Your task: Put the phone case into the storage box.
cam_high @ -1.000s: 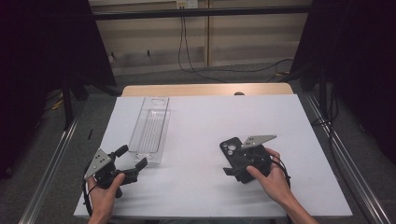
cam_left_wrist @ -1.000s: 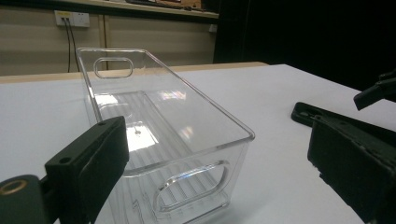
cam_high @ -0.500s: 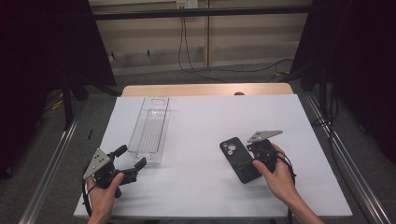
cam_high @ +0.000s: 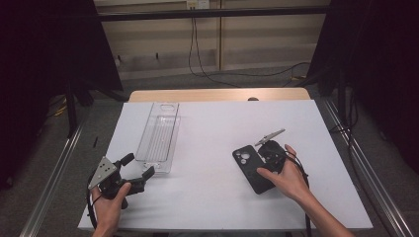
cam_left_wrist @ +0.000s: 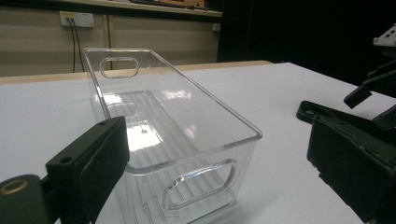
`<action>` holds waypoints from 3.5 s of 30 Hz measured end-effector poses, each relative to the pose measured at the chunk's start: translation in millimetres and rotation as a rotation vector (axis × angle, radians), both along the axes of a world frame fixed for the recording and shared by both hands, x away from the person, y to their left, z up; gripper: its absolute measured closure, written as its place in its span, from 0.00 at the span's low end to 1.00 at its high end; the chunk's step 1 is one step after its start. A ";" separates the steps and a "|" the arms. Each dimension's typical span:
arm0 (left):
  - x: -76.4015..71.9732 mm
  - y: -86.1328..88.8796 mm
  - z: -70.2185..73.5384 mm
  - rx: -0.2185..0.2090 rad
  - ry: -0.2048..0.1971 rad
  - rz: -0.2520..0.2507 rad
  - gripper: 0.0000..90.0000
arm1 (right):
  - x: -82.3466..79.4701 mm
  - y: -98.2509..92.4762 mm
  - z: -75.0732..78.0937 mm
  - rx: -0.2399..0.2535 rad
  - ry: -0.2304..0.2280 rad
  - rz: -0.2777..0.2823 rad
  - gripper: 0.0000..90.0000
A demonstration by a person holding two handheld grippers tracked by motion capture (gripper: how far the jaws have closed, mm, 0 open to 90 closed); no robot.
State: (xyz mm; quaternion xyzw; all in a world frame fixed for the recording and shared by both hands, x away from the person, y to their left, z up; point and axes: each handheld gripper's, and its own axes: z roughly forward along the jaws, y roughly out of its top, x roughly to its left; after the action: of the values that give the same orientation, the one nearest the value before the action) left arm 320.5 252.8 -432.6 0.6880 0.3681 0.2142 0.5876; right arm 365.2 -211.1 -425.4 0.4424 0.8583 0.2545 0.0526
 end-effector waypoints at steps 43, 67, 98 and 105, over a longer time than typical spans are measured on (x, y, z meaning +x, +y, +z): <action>0.4 0.8 0.0 -0.013 0.000 0.006 0.06 | 8.5 24.9 -18.2 -0.171 0.043 -0.025 0.00; 1.2 1.0 -0.2 -0.010 -0.001 0.012 0.06 | 9.2 24.0 -11.1 -0.162 0.047 0.028 0.16; 2.3 0.7 -0.6 -0.029 0.029 -0.023 0.07 | -2.7 -6.9 14.1 0.085 -0.171 -0.003 0.16; 2.1 0.9 -0.4 -0.026 0.030 -0.024 0.07 | -8.3 -14.1 12.9 0.142 -0.230 -0.013 0.16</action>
State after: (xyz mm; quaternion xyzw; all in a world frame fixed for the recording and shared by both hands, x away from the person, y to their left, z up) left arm 322.6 253.7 -433.0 0.6878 0.3713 0.1920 0.5935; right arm 356.9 -225.2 -412.5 0.4184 0.8236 0.3634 0.1206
